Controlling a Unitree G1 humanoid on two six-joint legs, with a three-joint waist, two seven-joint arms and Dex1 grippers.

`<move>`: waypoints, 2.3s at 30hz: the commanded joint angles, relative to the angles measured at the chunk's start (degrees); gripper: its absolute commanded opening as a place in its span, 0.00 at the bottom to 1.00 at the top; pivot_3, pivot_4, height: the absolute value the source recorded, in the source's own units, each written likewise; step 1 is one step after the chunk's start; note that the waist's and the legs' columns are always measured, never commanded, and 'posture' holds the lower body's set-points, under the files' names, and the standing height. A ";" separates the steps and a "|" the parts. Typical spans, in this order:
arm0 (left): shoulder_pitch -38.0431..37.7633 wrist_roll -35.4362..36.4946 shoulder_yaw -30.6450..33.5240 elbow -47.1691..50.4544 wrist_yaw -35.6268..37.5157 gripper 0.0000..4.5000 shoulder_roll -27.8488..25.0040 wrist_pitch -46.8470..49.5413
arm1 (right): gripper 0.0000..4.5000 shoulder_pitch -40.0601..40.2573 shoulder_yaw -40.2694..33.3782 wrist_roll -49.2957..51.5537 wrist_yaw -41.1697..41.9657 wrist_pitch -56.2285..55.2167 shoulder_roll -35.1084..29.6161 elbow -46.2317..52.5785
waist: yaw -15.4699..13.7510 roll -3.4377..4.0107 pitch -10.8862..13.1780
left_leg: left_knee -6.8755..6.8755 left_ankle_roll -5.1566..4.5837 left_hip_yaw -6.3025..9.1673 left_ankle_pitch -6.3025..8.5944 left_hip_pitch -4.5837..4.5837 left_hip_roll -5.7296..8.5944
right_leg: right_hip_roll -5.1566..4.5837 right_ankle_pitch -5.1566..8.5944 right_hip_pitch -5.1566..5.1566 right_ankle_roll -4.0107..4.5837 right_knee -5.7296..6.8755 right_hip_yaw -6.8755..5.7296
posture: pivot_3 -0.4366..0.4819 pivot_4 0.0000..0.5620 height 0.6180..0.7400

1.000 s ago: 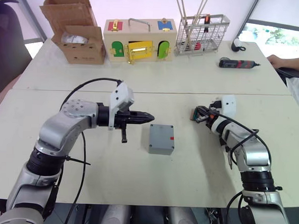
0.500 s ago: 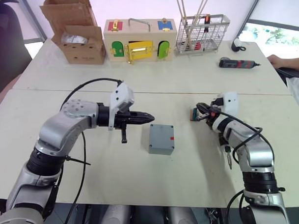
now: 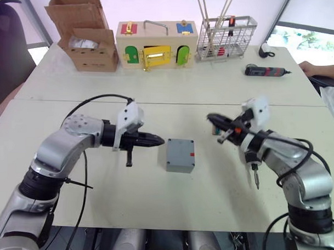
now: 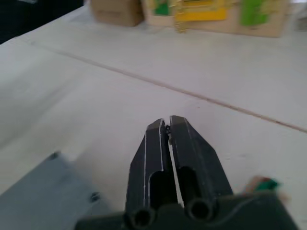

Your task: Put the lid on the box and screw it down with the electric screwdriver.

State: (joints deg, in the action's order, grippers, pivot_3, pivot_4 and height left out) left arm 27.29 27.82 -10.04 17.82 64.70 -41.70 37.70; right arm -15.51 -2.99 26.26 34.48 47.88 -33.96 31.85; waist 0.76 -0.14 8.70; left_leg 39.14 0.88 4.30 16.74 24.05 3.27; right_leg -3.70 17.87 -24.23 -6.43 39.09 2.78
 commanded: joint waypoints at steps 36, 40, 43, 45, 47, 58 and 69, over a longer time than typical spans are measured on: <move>-1.48 -2.56 -0.53 2.49 -0.53 0.00 -0.66 -2.96 | 0.02 1.00 5.84 -0.87 -0.03 -1.10 -0.97 -0.54 | -0.04 0.00 0.00 | 0.00 -0.06 0.01 0.04 0.00 0.00 | 0.00 0.00 0.00 0.00 0.00 -0.01 | 0.48 0.27 1.00; -1.40 -2.31 -0.44 2.56 -0.60 0.00 -0.52 -2.94 | 0.02 0.93 6.23 -1.03 0.18 -1.11 -0.96 -0.77 | -0.05 0.00 0.00 | 0.01 -0.06 0.01 0.04 0.00 0.00 | 0.01 0.00 0.00 0.00 0.00 -0.01 | 0.48 0.27 1.00; -0.54 -1.28 0.28 2.02 -0.67 0.00 0.17 -2.31 | 0.20 0.87 6.35 -1.38 0.53 -1.33 -1.44 -0.85 | -0.05 0.00 0.00 | 0.01 -0.06 0.01 0.04 0.00 0.00 | 0.01 0.00 0.00 0.00 0.00 -0.01 | 0.48 0.27 1.00; 0.34 -0.49 0.89 1.36 -0.84 0.00 0.89 -1.73 | 0.41 0.60 6.14 -1.48 0.83 -1.40 -1.80 -1.03 | -0.09 0.00 0.00 | 0.01 -0.06 0.01 0.04 0.00 0.00 | 0.01 0.00 0.00 0.00 0.00 -0.01 | 0.48 0.27 1.00; 1.06 0.01 1.21 0.86 -0.99 0.00 1.49 -1.32 | 0.64 0.17 5.69 -1.45 1.22 -1.32 -2.26 -1.21 | -0.08 0.00 0.00 | 0.01 -0.06 0.01 0.03 0.00 0.00 | 0.01 0.00 0.00 0.00 0.00 -0.03 | 0.48 0.27 1.00; 4.25 3.74 2.23 1.08 -1.07 0.00 5.34 -1.39 | 1.00 -12.18 -13.54 11.46 10.81 14.84 -20.86 -12.61 | -0.26 0.01 0.01 | 0.06 -0.14 0.00 0.08 0.00 0.02 | -0.02 0.00 0.05 0.00 -0.01 -0.07 | 0.48 0.27 1.00; 2.54 1.24 -0.97 4.10 -3.98 0.00 9.25 -5.59 | 1.00 -26.75 12.94 6.09 25.58 31.52 -41.13 -38.28 | 0.19 0.08 0.03 | -0.03 -0.35 -0.35 0.20 -0.02 -0.09 | -0.09 0.01 -0.05 0.02 -0.17 0.13 | 0.48 0.27 1.00</move>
State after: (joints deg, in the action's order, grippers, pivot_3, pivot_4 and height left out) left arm 30.03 29.54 -11.25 20.07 61.09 -32.28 33.26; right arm -39.58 7.97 33.52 57.65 79.50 -73.60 -5.52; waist 0.95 -0.06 8.72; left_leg 39.11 0.53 3.95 16.94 24.03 3.18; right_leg -3.79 17.88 -24.30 -6.41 38.94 2.92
